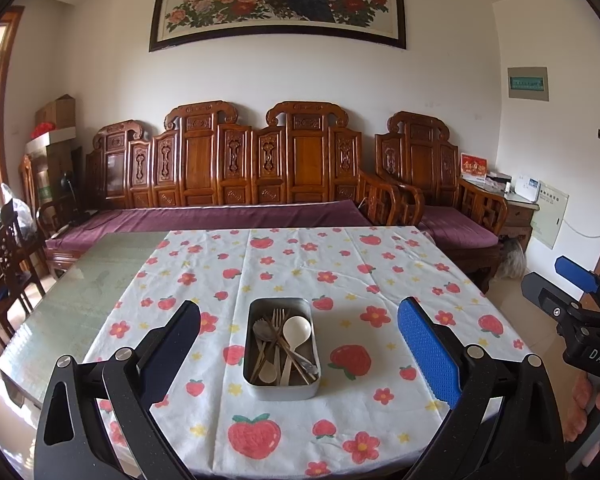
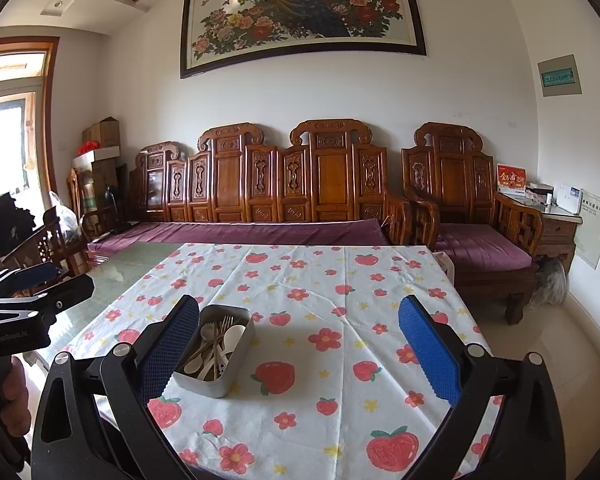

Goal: Organize utensils

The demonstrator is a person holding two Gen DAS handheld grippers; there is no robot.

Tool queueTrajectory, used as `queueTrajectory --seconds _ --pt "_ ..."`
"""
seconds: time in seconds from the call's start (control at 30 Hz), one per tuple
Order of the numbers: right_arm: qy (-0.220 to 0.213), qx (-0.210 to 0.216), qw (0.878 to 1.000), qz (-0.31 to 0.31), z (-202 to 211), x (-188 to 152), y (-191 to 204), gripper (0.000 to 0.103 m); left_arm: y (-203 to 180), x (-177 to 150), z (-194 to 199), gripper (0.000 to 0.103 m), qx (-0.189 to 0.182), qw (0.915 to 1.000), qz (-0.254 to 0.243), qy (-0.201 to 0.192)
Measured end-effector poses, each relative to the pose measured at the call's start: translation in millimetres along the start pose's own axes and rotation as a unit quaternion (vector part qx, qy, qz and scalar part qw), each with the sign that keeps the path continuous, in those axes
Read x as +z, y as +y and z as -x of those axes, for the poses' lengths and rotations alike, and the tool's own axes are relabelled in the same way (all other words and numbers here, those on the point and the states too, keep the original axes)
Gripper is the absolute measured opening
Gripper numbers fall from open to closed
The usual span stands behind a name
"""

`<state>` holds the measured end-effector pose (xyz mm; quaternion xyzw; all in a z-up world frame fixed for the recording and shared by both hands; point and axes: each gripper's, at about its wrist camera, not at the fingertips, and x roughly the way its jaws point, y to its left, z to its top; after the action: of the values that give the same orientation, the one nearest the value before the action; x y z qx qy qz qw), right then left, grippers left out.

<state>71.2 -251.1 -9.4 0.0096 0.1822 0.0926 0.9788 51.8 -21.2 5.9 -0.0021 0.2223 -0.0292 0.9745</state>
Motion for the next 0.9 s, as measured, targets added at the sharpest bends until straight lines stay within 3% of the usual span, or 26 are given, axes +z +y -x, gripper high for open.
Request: queueTrajectory --seconds 0.9 --pt "0.001 0.001 1.0 0.001 -2.5 -3.1 1.9 0.101 -8.2 0.0 1.1 0.095 -0.002 1.0 -0.003 -0.003"
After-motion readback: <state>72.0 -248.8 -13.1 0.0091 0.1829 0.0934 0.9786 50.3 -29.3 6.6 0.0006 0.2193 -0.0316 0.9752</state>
